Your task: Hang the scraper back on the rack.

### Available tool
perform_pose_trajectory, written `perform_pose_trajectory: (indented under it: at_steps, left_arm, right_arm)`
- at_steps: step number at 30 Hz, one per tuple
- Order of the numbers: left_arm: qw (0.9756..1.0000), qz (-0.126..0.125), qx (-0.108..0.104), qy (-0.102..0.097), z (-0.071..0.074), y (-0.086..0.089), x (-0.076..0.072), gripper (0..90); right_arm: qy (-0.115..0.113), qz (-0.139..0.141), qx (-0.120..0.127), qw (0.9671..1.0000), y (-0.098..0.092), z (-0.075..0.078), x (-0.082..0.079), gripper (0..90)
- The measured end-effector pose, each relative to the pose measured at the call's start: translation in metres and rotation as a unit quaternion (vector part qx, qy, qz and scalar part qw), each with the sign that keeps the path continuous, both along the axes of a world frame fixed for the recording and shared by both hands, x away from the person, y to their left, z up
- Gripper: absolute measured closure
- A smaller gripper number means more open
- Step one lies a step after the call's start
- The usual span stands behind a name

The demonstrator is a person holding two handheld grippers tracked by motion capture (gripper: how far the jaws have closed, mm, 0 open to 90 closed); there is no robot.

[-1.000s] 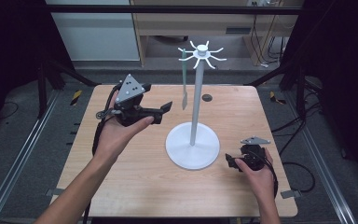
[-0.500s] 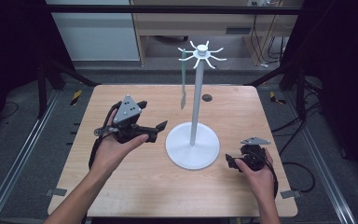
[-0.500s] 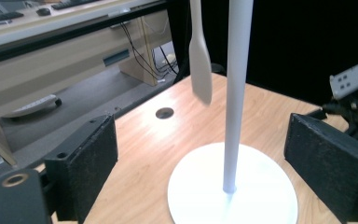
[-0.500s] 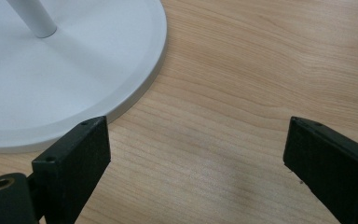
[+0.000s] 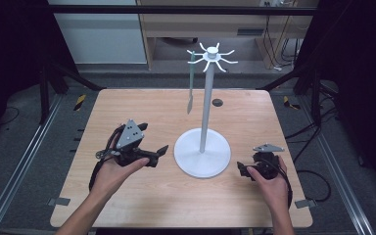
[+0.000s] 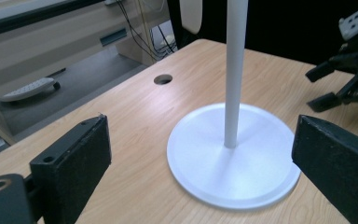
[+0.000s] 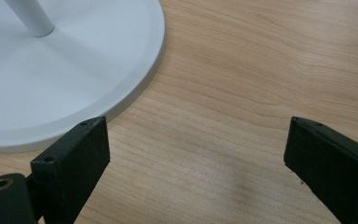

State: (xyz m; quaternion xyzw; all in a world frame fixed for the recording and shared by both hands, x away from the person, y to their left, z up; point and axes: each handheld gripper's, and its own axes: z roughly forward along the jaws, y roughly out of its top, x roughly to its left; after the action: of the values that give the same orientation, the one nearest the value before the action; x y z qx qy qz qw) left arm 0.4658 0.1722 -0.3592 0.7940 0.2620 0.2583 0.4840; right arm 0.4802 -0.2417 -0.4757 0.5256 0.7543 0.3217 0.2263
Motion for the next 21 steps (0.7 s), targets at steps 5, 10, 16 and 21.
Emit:
perform_pose_trajectory:
  at_steps: [5, 10, 16, 21]
  left_arm:
    - [0.9998, 0.008, 0.014, 0.006, -0.017, 0.01, 0.0, 3.7]
    - [0.9995, 0.02, 0.017, 0.016, -0.034, 0.024, 0.002, 3.6]
    - [0.9987, 0.039, 0.024, 0.021, -0.049, 0.043, 0.005, 3.6]
    - [0.9975, 0.062, 0.025, 0.023, -0.061, 0.06, 0.008, 3.6]
  right_arm:
    - [0.001, -0.002, 0.001, 1.0, 0.0, 0.0, 0.0, 7.3]
    - [0.004, -0.002, 0.003, 1.0, 0.0, -0.001, -0.001, 7.3]
    - [0.004, -0.004, 0.003, 1.0, -0.001, 0.0, -0.001, 7.3]
    - [0.0, -0.005, 0.0, 1.0, -0.003, 0.0, -0.001, 7.3]
